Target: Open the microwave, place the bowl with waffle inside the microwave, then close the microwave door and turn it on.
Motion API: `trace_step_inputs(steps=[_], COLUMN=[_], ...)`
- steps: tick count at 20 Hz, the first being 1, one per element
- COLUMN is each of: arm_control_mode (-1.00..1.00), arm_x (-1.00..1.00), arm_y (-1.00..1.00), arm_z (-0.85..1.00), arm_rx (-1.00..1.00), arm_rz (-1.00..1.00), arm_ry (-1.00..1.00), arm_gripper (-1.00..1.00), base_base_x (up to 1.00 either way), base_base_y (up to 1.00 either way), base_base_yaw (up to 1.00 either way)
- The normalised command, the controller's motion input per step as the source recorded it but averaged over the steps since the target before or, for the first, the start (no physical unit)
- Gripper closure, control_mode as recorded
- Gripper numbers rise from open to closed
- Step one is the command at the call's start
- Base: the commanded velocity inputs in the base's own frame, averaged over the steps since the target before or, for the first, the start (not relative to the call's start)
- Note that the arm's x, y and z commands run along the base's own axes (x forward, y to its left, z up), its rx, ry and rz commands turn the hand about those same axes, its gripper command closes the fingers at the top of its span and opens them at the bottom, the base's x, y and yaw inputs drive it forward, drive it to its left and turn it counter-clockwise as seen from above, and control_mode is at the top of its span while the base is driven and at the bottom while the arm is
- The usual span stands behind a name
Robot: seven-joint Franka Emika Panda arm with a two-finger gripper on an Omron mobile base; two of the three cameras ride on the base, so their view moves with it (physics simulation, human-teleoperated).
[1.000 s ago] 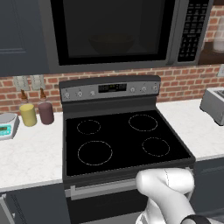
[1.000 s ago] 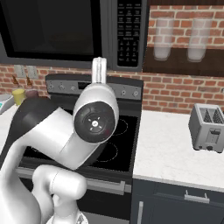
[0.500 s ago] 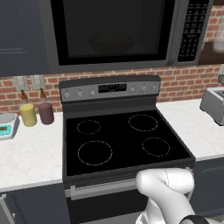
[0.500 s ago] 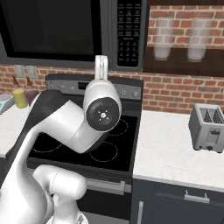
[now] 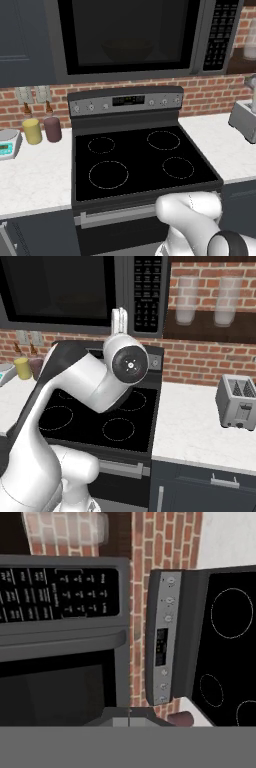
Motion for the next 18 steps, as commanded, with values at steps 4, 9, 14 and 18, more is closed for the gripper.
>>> trace_step_inputs(steps=[4, 9, 14, 18], arm_control_mode=[-1.00, -1.00, -1.00, -1.00], arm_x=[0.44, 0.47, 0.44, 0.47], arm_y=[0.00, 0.00, 0.00, 0.00], arm_z=[0.00, 0.00, 0.00, 0.00], arm_rx=[0.00, 0.00, 0.00, 0.00], arm_rz=[0.03, 0.01, 0.00, 0.00], arm_ry=[0.00, 0.00, 0.00, 0.00], arm_gripper=[1.00, 1.00, 1.00, 1.00], base_base_x=[0.00, 0.00, 0.00, 0.00], base_base_y=[0.00, 0.00, 0.00, 0.00], base_base_yaw=[0.00, 0.00, 0.00, 0.00])
